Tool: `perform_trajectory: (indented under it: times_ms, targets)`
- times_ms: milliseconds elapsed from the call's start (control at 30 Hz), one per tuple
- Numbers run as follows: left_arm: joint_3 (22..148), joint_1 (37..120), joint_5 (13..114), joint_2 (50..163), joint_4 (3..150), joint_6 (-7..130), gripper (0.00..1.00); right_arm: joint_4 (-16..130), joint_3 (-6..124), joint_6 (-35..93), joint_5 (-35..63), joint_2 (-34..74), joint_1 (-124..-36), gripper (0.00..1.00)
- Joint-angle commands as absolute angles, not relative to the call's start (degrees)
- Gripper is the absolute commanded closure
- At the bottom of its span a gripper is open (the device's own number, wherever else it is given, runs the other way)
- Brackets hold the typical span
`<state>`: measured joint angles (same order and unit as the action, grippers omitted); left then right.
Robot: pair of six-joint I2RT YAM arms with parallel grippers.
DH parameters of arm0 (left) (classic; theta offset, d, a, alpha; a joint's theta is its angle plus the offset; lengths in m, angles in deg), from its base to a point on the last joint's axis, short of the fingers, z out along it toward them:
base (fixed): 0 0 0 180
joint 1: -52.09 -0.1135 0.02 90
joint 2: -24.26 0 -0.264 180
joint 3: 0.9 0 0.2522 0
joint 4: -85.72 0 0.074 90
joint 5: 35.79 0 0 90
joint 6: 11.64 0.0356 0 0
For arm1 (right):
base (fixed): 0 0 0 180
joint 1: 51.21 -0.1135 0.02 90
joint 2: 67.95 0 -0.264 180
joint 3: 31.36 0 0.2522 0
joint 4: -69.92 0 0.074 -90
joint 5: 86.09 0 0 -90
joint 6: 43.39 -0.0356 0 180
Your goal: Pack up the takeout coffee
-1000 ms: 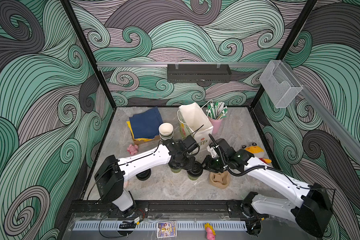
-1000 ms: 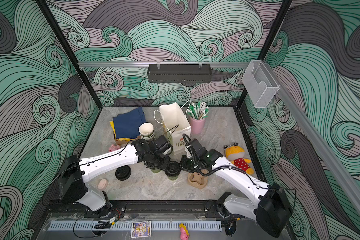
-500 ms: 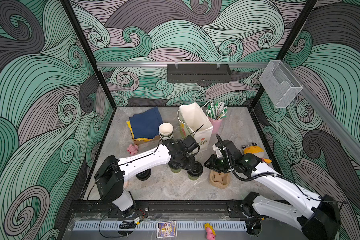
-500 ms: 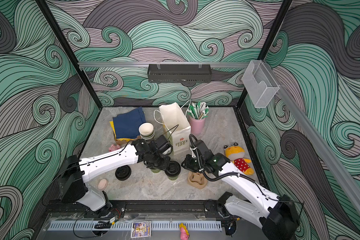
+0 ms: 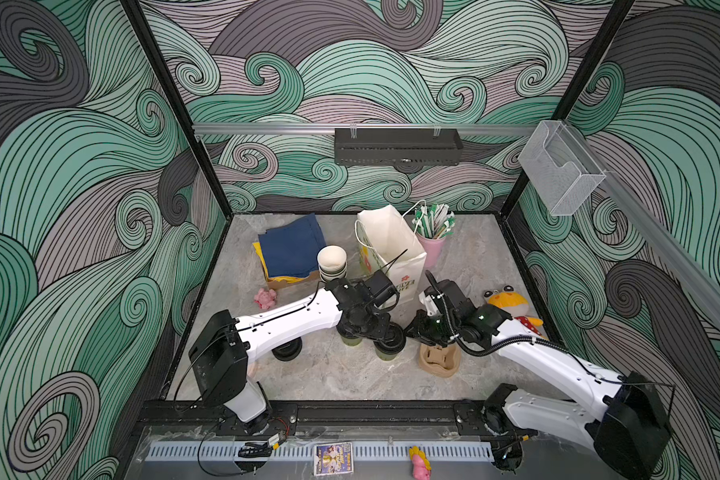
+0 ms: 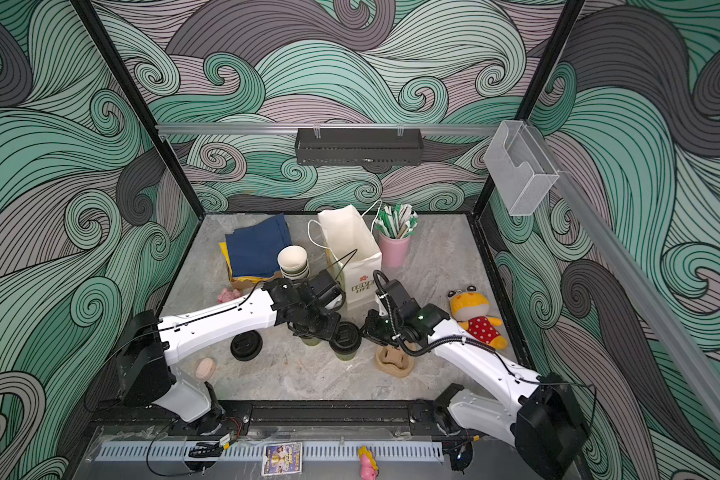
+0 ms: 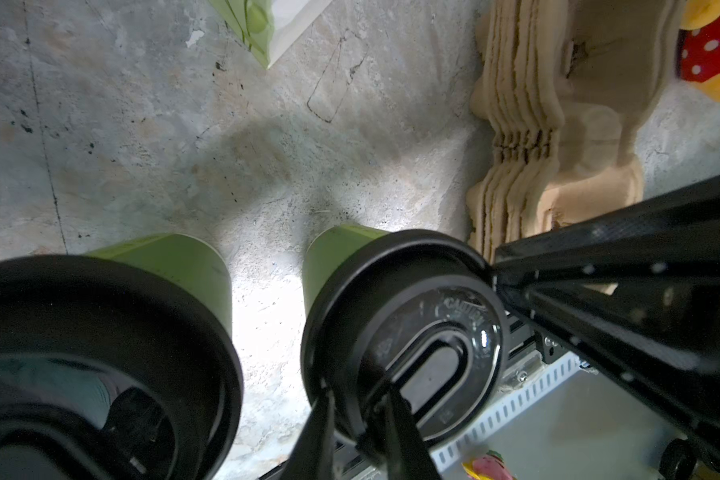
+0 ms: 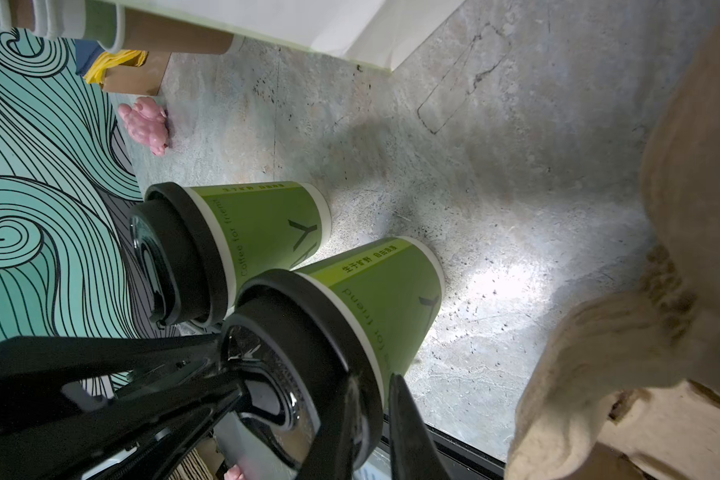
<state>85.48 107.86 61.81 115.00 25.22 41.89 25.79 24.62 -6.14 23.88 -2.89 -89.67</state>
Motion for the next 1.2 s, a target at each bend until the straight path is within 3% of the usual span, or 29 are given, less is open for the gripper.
perform_trajectory:
  times_ms: [0, 500, 833, 1167]
  targets:
    - [84.85, 108.17, 61.16, 116.01, 23.54, 42.85, 0.78, 20.88, 23.98, -6.92, 22.90, -0.22, -89.66, 0.83]
    - [84.90, 108.17, 60.63, 116.11, 22.45, 43.20, 0.79, 13.89, 23.98, -5.42, 19.83, 2.31, -89.65, 0.87]
    - [85.10, 108.16, 61.74, 115.10, 24.79, 43.01, 0.77, 13.21, 30.13, -0.69, 19.34, -9.31, -89.62, 0.64]
    - [86.48, 108.16, 61.29, 113.39, 26.20, 42.50, 0.69, 15.14, 30.26, 0.71, 23.56, -7.40, -89.68, 0.45]
